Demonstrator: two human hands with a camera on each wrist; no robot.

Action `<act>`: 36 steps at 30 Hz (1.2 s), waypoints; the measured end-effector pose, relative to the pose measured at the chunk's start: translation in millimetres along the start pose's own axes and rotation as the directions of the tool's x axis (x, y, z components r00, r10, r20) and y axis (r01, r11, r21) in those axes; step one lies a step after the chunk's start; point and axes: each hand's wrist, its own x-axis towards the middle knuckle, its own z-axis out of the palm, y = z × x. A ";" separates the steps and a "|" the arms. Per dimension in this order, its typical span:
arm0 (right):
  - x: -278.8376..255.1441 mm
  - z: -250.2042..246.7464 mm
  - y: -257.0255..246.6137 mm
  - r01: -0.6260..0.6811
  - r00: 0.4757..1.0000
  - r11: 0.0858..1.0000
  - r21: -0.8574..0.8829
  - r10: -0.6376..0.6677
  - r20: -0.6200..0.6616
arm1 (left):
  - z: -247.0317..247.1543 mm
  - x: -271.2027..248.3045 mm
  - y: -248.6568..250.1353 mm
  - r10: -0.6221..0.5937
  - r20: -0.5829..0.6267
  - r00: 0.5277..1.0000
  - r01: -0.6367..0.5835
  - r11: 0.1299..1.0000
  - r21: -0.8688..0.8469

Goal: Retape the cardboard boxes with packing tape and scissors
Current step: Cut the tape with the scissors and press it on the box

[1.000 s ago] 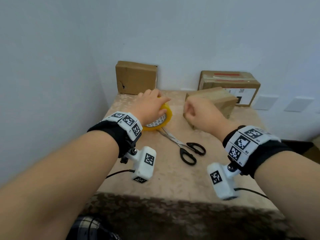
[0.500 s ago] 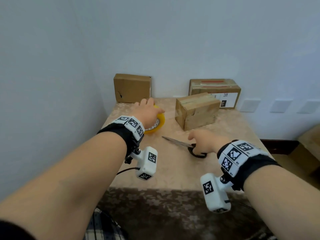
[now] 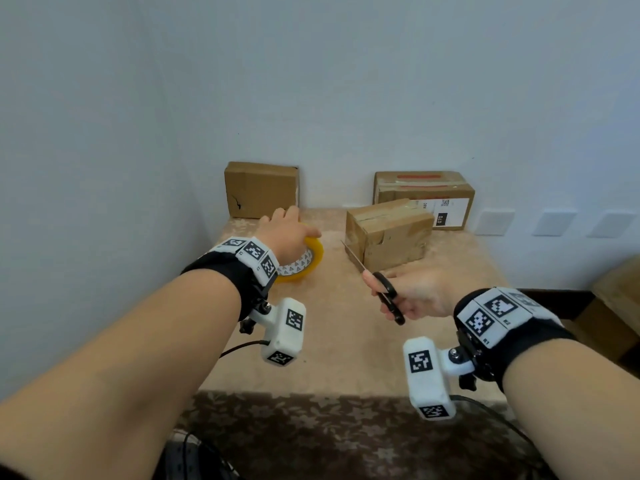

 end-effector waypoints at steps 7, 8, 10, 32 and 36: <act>39.0 13.7 -16.4 0.096 0.994 0.994 0.057 -0.092 -0.062 | -3.8 22.0 -2.2 -0.026 0.044 0.999 0.029 0.997 -0.065; 43.3 13.7 -17.3 0.113 0.991 0.992 0.061 -0.109 -0.075 | -5.1 25.7 -0.9 -0.033 0.056 0.998 0.037 0.997 -0.067; 50.3 13.3 -18.3 0.153 0.985 0.986 0.067 -0.146 -0.094 | -8.0 34.6 2.8 -0.048 0.062 0.997 0.054 0.995 -0.089; 67.6 18.6 -10.2 0.280 0.951 0.960 0.027 -0.273 -0.145 | 0.3 83.0 9.0 -0.094 0.204 0.974 0.122 0.984 -0.131; 66.7 19.0 -10.3 0.283 0.951 0.959 0.023 -0.278 -0.139 | 0.9 81.4 9.3 -0.104 0.194 0.976 0.129 0.984 -0.123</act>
